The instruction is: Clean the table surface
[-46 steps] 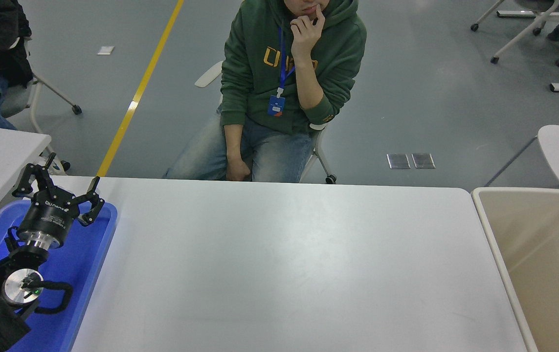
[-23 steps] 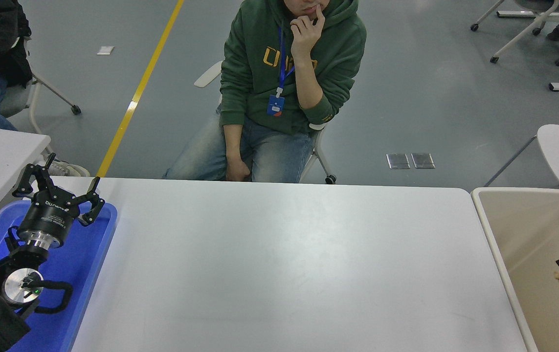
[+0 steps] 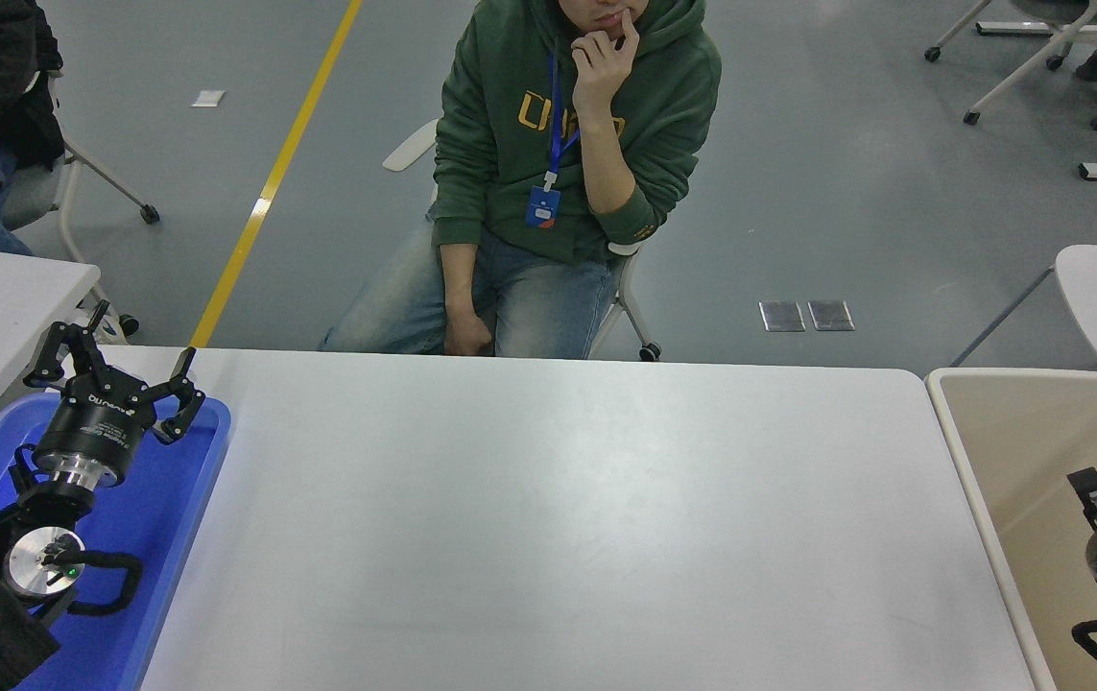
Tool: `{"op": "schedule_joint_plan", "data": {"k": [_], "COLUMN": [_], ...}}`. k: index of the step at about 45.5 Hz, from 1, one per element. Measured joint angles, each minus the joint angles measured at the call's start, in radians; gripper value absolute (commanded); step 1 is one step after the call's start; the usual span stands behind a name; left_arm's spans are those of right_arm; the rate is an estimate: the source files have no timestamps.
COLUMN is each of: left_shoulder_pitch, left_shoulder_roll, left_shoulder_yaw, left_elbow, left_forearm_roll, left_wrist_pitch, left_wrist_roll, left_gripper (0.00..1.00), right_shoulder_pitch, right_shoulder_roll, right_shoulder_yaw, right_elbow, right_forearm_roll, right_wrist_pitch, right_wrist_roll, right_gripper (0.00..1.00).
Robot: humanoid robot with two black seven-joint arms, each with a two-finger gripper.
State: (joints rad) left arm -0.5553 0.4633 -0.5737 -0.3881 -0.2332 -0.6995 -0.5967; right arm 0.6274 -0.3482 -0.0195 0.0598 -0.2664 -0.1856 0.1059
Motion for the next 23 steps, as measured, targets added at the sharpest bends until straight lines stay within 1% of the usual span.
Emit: {"op": "schedule_joint_plan", "data": {"k": [5, 12, 18, 23], "left_shoulder_pitch": [0.000, 0.000, 0.000, 0.000], "left_shoulder_roll": [0.000, 0.000, 0.000, 0.000], "left_shoulder_yaw": [0.000, 0.000, 0.000, 0.000], "left_elbow": [0.000, 0.000, 0.000, 0.000], "left_forearm_roll": [0.000, 0.000, 0.000, 0.000], "left_wrist_pitch": [0.000, 0.000, 0.000, 0.000], "left_wrist_roll": [0.000, 0.000, 0.000, 0.000], "left_gripper": [1.00, 1.00, 1.00, 1.00], "right_shoulder_pitch": [0.014, 0.032, 0.041, 0.041], "right_shoulder_roll": [-0.012, -0.053, -0.114, -0.152], "right_shoulder_yaw": [0.007, 0.054, 0.162, 0.248], "right_elbow": [0.019, 0.084, 0.204, 0.311], "right_forearm_roll": [0.002, 0.003, 0.004, 0.003], "right_wrist_pitch": [0.000, 0.001, 0.001, 0.001], "right_wrist_roll": [0.016, 0.075, 0.142, 0.173], "right_gripper": [1.00, 1.00, 1.00, 1.00]}}
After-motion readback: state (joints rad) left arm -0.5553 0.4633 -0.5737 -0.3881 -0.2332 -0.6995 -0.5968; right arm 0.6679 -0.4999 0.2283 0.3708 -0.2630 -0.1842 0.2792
